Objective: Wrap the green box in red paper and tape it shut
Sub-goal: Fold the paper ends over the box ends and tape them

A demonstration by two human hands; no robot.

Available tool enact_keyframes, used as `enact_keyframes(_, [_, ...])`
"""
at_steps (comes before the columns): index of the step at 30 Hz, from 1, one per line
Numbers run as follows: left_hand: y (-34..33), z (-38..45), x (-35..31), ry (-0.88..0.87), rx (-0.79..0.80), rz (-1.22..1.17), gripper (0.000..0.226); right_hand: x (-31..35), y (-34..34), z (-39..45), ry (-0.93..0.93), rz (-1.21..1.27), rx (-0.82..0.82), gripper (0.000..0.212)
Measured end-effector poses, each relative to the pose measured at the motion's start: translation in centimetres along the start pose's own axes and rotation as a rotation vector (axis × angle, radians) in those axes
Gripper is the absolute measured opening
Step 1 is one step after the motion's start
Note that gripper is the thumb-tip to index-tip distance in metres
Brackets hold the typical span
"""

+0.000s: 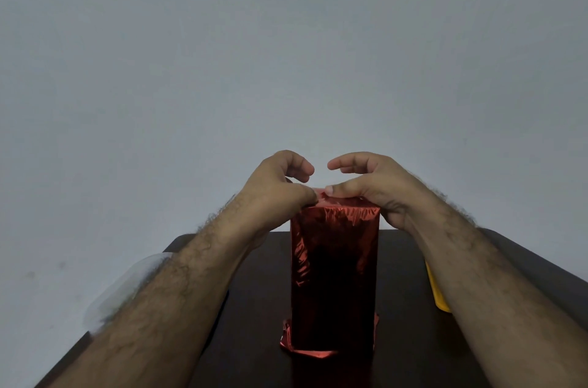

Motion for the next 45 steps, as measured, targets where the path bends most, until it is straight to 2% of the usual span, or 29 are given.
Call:
enact_keyframes(5, [-0.1,-0.2,-0.2,-0.081,-0.017,0.115,0.016,-0.2,0.0,0.1,-0.072,0.080,0.003,0.042])
enact_keyframes(9, [-0.2,-0.3,-0.7,-0.207,-0.018,0.243,0.029,-0.2,-0.1,0.0,-0.106,0.146,0.004,0.040])
enact_keyframes(17, [-0.5,-0.1,-0.4,-0.235,0.065,0.337,0.031,-1.0,0.2,0.5,-0.133,0.199,-0.032,0.037])
enact_keyframes(21, [-0.6,-0.4,-0.5,-0.386,0.025,0.572,0.034,-1.2,0.4,0.7,-0.160,0.213,-0.034,0.037])
enact_keyframes(25, [-0.8,-0.5,-0.6,-0.440,0.041,0.659,0.045,-1.2,0.4,0.6,-0.166,0.208,-0.059,0.038])
enact_keyframes(29, [-1.1,-0.4,-0.2,-0.397,0.028,0.574,0.040,-1.1,0.2,0.6,-0.152,0.192,-0.059,0.032])
enact_keyframes(33, [-1.3,-0.1,-0.1,-0.296,-0.004,0.440,0.034,0.6,1.2,-0.5,-0.210,0.072,0.073,0.030])
enact_keyframes(37, [-0.9,0.4,0.3,-0.186,-0.066,0.309,0.019,1.3,2.2,-1.6,-0.304,-0.037,0.271,0.061])
enact_keyframes(41, [-0.9,0.2,0.3,-0.172,-0.112,0.391,0.016,1.2,2.0,-1.5,-0.299,-0.050,0.253,0.048])
enact_keyframes(45, [-0.8,0.0,0.0,-0.251,-0.098,0.345,0.012,1.3,1.8,-1.4,-0.279,-0.059,0.248,0.038])
Point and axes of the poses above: each hand's wrist, its own z-axis towards the middle knuckle, its own y-axis out of the back of the hand, x = y × z, the point moved 3 cm from there along z, towards the middle knuckle, and after that the axes turned 4 degrees about z, right-handed, at the moved point
